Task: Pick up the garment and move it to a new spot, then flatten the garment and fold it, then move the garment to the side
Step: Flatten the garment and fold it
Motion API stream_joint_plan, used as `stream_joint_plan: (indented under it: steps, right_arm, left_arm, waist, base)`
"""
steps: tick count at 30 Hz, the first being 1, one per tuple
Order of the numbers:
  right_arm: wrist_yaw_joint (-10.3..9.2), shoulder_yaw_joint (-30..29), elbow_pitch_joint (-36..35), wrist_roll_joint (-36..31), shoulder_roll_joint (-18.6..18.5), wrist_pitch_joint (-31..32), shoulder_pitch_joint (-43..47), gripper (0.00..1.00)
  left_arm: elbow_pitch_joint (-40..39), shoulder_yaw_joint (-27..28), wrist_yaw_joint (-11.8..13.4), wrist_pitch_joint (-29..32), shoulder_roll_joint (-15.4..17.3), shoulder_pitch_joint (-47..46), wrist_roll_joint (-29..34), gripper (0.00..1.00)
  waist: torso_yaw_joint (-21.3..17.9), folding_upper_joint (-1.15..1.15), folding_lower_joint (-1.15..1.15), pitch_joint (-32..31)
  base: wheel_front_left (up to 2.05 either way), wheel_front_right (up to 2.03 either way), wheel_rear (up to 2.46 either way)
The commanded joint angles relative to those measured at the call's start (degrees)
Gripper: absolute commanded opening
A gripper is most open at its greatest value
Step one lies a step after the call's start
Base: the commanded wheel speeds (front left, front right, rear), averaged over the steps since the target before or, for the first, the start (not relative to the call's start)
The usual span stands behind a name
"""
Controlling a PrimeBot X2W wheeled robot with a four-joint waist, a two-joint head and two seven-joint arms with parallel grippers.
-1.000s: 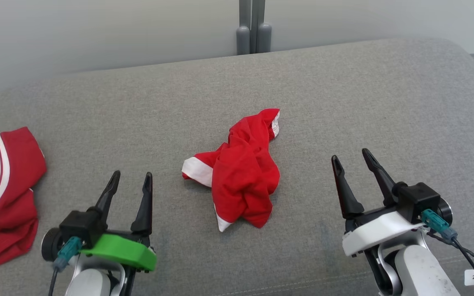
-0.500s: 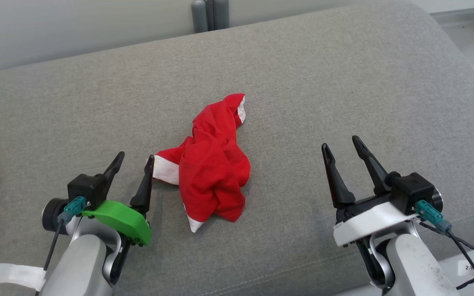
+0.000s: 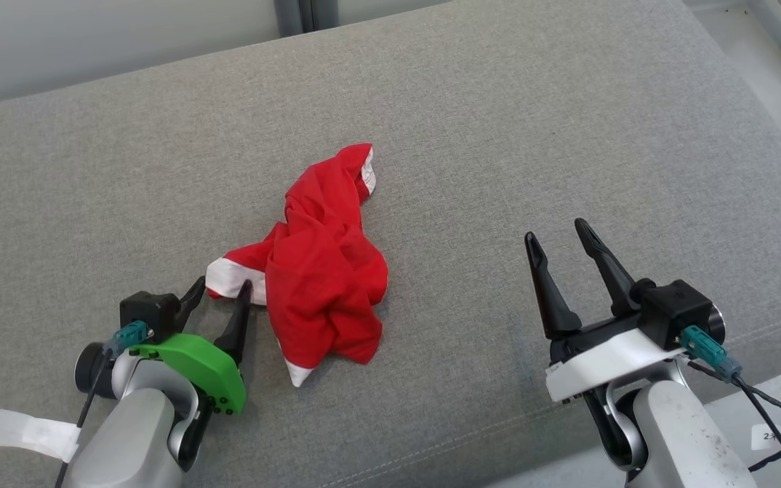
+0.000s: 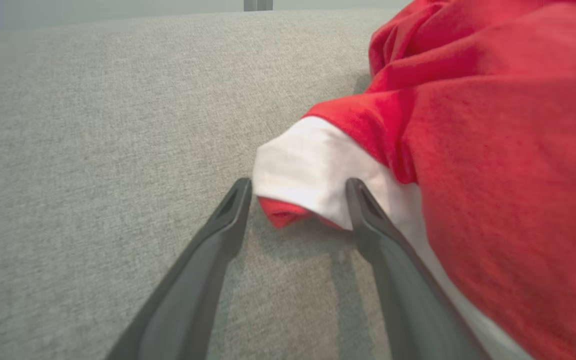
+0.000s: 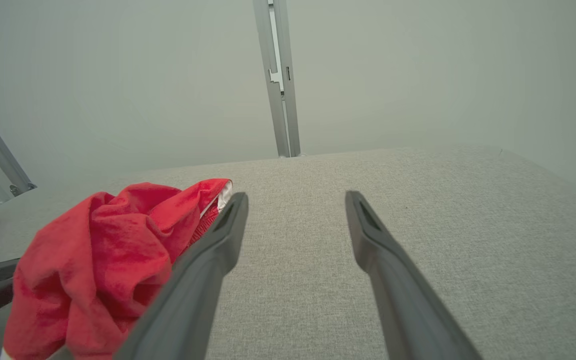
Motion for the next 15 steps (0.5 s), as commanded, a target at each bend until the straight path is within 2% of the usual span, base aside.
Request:
stream_joint_plan:
  steps: [1,8,15]
  right_arm:
    - [-0.01,-0.07,0.06,-0.25,-0.14,-0.44,-0.40,1.00]
    - [-0.01,-0.28,0.33,-0.01,-0.14,-0.43,0.80,1.00]
    - [-0.01,-0.45,0.73,0.28,-0.14,-0.46,1.57,1.00]
  left_arm:
    - [-0.47,-0.10,-0.06,-0.10,0.19,-1.28,-0.60,0.00]
    - [-4.18,1.16,-0.06,-0.10,0.79,0.47,0.67,0.00]
    - [-12.47,6.53,0.42,-0.11,0.08,5.11,4.42,0.00]
  waist:
    - [0.21,0.00,0.00,-0.20]
    - [2.38,0.00,0.00,-1.70]
    - [6.21,0.00,0.00,-3.16]
  base:
    - [0.00,0.00,0.00]
    - [0.00,0.00,0.00]
    - [0.00,0.00,0.00]
